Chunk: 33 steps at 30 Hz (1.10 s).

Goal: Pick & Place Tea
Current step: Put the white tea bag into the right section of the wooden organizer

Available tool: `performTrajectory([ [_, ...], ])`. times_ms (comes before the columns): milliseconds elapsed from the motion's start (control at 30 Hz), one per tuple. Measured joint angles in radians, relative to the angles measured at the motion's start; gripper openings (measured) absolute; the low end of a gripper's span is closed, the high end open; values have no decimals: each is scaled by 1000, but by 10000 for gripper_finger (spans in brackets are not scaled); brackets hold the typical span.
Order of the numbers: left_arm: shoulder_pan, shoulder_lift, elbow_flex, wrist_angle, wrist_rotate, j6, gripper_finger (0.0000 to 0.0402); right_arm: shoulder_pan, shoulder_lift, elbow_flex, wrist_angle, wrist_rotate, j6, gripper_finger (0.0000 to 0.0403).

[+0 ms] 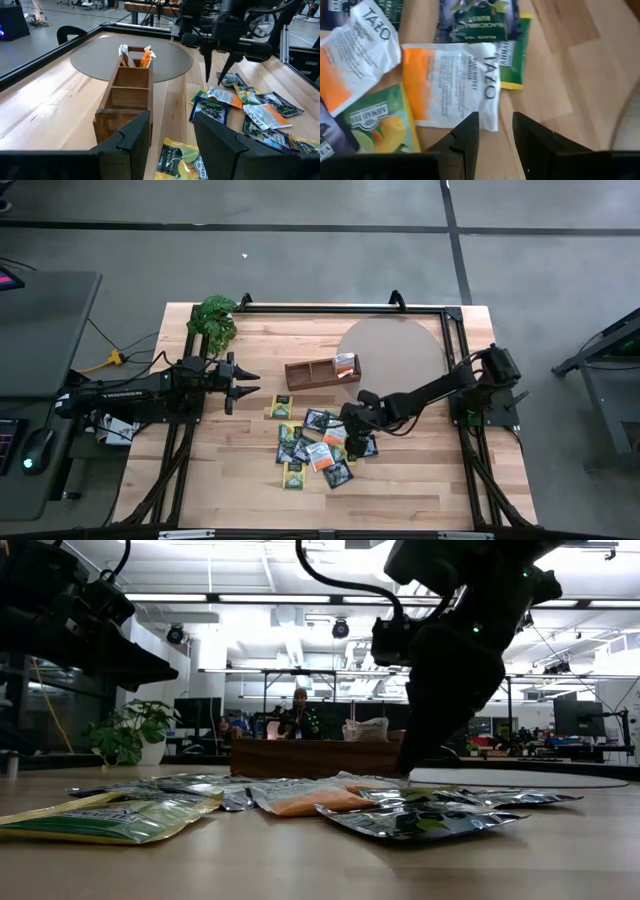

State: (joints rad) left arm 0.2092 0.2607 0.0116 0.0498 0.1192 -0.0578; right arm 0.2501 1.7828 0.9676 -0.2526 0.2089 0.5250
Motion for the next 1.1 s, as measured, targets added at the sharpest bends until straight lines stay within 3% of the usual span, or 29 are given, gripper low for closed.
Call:
performTrajectory([
  [467, 0, 0, 0, 0, 0, 0, 150, 5, 8, 0, 11, 41, -6, 116],
  [867, 0, 0, 0, 0, 0, 0, 150, 5, 13, 0, 22, 43, -19, 201],
  [1100, 0, 0, 0, 0, 0, 0, 150, 8, 49, 0, 55, 21, -8, 199],
])
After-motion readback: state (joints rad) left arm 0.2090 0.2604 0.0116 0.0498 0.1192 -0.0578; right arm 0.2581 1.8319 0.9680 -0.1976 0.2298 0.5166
